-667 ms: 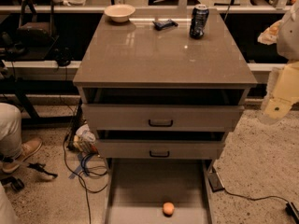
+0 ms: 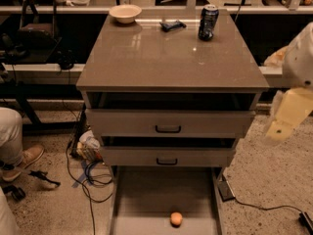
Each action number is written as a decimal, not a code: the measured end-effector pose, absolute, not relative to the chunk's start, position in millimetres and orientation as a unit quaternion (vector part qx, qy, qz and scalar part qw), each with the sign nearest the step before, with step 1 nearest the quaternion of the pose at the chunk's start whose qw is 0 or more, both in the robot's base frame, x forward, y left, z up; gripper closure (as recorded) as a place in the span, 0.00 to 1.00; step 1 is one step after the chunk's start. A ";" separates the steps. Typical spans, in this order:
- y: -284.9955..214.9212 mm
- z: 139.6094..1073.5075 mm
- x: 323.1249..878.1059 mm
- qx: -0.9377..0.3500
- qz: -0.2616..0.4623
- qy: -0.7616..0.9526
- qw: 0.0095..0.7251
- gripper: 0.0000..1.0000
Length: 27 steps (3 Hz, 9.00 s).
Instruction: Pick orange from bottom drawer and place on counter
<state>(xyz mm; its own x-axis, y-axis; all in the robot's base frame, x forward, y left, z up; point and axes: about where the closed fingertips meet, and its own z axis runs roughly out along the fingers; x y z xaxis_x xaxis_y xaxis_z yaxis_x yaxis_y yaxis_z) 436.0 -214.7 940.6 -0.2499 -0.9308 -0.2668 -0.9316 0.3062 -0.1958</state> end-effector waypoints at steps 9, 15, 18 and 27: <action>-215.7 456.0 439.7 -0.391 0.234 0.844 0.283 0.00; -200.8 246.0 490.6 -0.408 0.234 0.825 0.313 0.00; -145.3 162.2 489.2 -0.554 0.247 0.738 0.294 0.00; -145.4 246.8 452.5 -0.620 0.309 0.617 0.374 1.00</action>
Offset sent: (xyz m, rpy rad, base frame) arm -0.0259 0.0545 -0.2966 0.6771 0.2156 -0.2729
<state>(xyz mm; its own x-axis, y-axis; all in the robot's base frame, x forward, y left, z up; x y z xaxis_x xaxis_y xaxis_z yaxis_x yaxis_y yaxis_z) 452.5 -145.4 246.8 0.0477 -0.5341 -0.8441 -0.9957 0.0415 -0.0825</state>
